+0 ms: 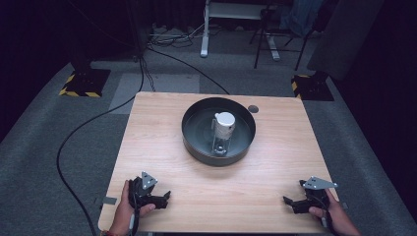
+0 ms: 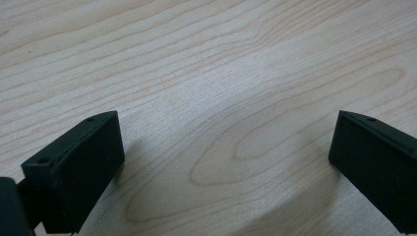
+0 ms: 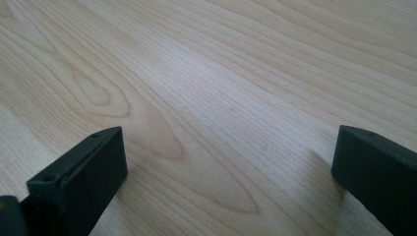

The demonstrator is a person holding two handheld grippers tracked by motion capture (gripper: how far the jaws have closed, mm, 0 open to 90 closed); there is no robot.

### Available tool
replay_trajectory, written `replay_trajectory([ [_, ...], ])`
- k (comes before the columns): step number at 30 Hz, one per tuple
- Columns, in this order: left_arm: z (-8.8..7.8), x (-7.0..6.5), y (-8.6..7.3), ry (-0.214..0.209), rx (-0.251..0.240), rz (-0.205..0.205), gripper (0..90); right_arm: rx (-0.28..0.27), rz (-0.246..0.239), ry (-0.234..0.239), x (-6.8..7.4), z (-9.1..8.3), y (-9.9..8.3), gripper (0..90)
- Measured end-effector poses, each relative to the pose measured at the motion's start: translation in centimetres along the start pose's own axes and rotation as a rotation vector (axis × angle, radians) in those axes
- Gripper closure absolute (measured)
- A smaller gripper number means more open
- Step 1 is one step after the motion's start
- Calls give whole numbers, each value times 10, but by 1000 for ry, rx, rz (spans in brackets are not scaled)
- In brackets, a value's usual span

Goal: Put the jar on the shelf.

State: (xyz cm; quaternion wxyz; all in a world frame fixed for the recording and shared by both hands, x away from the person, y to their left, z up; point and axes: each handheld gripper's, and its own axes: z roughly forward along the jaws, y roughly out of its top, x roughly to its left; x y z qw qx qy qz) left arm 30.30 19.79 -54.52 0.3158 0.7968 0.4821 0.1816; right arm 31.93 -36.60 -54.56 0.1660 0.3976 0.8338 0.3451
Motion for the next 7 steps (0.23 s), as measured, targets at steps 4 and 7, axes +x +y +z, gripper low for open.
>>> replay_trajectory([
  [4,0,0,0,-1,-1,1,2,0,0,0,0,0,0,2],
  [7,0,0,0,-2,0,1,3,0,0,0,0,0,0,2],
])
